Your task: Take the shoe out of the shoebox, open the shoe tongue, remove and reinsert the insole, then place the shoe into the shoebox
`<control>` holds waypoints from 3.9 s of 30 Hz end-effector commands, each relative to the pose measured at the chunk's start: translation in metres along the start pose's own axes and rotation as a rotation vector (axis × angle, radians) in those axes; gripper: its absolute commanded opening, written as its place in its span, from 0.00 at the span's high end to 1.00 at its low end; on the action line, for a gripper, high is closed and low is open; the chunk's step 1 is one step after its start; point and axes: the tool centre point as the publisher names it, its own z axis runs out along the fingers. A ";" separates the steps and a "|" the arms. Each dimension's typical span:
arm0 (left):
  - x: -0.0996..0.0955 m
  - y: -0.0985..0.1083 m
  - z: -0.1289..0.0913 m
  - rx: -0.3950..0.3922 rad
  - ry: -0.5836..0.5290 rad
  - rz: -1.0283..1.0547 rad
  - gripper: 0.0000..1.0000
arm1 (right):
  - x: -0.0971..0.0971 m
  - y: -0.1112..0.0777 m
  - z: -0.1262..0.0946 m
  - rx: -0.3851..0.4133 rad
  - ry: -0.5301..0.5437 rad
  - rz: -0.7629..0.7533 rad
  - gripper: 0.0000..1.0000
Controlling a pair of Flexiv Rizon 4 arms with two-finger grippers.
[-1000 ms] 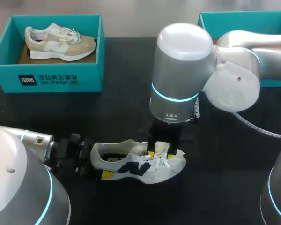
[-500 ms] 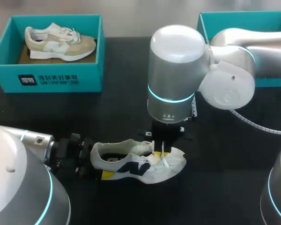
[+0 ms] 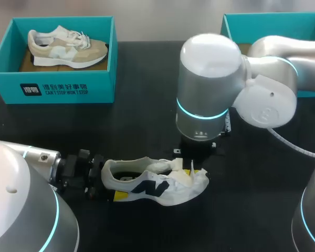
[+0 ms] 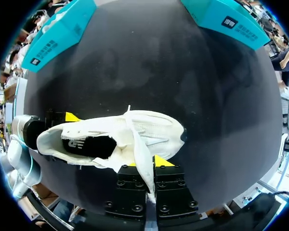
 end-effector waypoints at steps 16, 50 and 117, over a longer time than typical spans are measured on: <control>-0.001 0.002 0.001 0.000 0.000 0.000 1.00 | -0.042 0.007 0.029 0.005 0.202 -0.084 0.88; -0.001 0.002 0.001 0.000 0.000 0.000 1.00 | -0.001 0.007 -0.099 -0.051 -0.152 -0.289 0.05; -0.001 0.002 0.001 0.000 0.000 0.000 1.00 | 0.145 0.003 -0.066 0.027 -0.235 -1.458 1.00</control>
